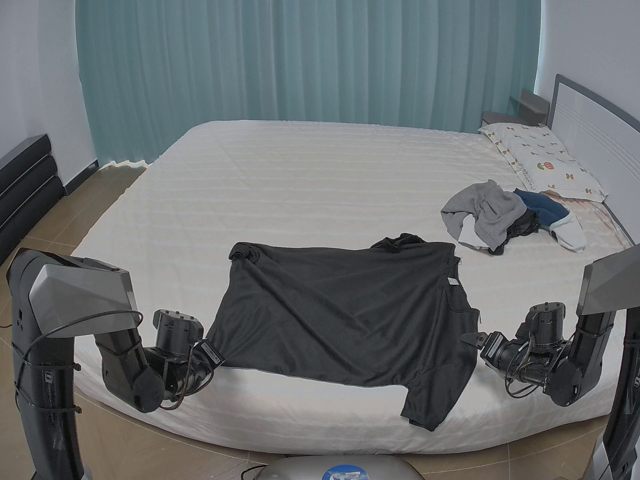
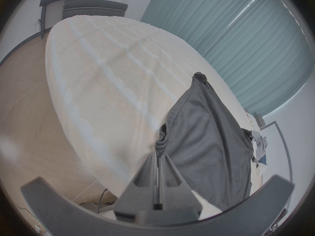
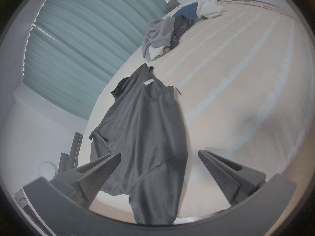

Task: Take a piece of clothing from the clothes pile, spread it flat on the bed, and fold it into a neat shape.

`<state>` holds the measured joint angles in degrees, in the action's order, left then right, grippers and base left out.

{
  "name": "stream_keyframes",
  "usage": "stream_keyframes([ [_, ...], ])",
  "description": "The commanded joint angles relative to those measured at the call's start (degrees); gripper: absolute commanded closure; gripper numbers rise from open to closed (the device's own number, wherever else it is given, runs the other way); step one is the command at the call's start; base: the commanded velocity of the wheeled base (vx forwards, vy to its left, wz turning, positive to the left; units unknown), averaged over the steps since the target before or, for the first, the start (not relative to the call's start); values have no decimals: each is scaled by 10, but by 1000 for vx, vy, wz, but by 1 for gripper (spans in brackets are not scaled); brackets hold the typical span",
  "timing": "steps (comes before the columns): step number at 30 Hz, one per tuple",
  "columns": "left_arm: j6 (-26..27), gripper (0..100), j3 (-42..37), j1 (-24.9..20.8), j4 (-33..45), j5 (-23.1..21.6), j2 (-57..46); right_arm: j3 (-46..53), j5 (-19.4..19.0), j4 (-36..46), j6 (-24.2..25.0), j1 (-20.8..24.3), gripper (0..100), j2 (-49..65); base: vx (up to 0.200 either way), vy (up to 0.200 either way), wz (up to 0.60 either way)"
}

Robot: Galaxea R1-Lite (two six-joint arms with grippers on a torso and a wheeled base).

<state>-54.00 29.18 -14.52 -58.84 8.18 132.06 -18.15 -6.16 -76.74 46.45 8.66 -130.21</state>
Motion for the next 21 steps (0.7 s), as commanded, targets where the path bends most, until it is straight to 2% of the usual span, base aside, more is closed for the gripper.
stream_keyframes([
  [1,1,100,-34,27,-13,-14,-32,-24,0,-11,0,-6,0,-55,0,0,0],
  [7,23,100,-54,33,-8,-14,-45,-87,8,4,-5,-16,0,-64,0,0,0],
  [8,25,100,-54,34,-9,-14,-45,-101,9,12,-11,-18,100,-64,0,0,0],
  [13,21,100,-44,50,-15,-14,-44,-150,10,46,-15,-21,100,-58,0,0,0],
  [19,14,100,-18,89,-20,-9,-44,-261,9,163,-15,-27,100,-46,0,0,0],
  [21,11,100,-14,90,-20,-8,-41,-276,9,171,-15,-27,100,-47,0,0,0],
])
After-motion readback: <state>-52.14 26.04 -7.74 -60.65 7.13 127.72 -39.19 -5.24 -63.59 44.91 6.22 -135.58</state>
